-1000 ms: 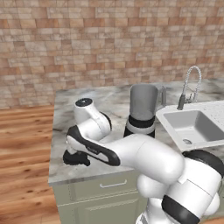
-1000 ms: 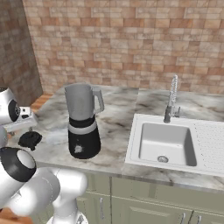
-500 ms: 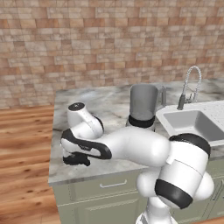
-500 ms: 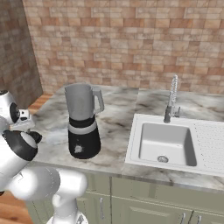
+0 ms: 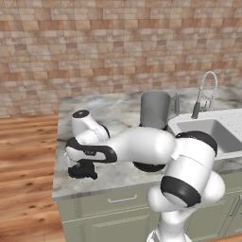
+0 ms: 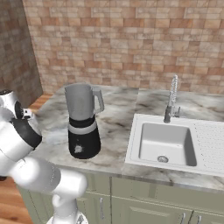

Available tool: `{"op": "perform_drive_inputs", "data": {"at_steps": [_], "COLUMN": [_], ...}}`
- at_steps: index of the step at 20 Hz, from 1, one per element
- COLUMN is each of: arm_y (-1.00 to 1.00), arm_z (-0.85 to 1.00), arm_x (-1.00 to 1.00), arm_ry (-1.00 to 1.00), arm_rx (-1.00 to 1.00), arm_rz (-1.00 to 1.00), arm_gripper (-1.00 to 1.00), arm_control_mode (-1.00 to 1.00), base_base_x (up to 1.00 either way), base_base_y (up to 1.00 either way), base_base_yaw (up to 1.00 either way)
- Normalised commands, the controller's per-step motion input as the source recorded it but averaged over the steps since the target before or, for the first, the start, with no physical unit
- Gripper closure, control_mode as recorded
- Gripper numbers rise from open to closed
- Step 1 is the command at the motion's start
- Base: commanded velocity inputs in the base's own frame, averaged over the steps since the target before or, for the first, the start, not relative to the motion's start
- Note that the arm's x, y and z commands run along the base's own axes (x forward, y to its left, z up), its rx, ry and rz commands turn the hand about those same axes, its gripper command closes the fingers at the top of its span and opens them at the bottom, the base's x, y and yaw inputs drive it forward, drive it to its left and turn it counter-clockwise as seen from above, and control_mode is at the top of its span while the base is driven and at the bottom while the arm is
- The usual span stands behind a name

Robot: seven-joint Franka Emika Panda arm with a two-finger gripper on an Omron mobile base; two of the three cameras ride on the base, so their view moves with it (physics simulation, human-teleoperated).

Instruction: Open the blender lid, put the mango in the blender, close the lid, and start the blender.

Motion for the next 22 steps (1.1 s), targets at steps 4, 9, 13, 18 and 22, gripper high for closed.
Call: {"op": "perform_drive_inputs", "data": {"at_steps": [4,9,13,18,22], "arm_y": [0.01,0.09,0.18,0.18,0.12], "arm_z": [-0.15,-0.18,-0.26,-0.13,-0.13], "arm_x": [0.25,0.16,0.13,0.20,0.20], "arm_ry": [0.00,0.00,0.00,0.00,0.00], "arm_rx": [0.00,0.00,0.00,0.00,0.00], "arm_rz": [0.00,0.00,0.00,0.00,0.00], "arm_gripper": [-1.00,-1.00,-1.00,-1.00,-1.00], "arm_control_mode": [-1.00,-1.00,-1.00,-1.00,-1.00], "base_base_x": [0.00,0.00,0.00,0.00,0.00], "base_base_y": [0.00,0.00,0.00,0.00,0.00], "base_base_yaw": [0.00,0.00,0.00,0.00,0.00]}}
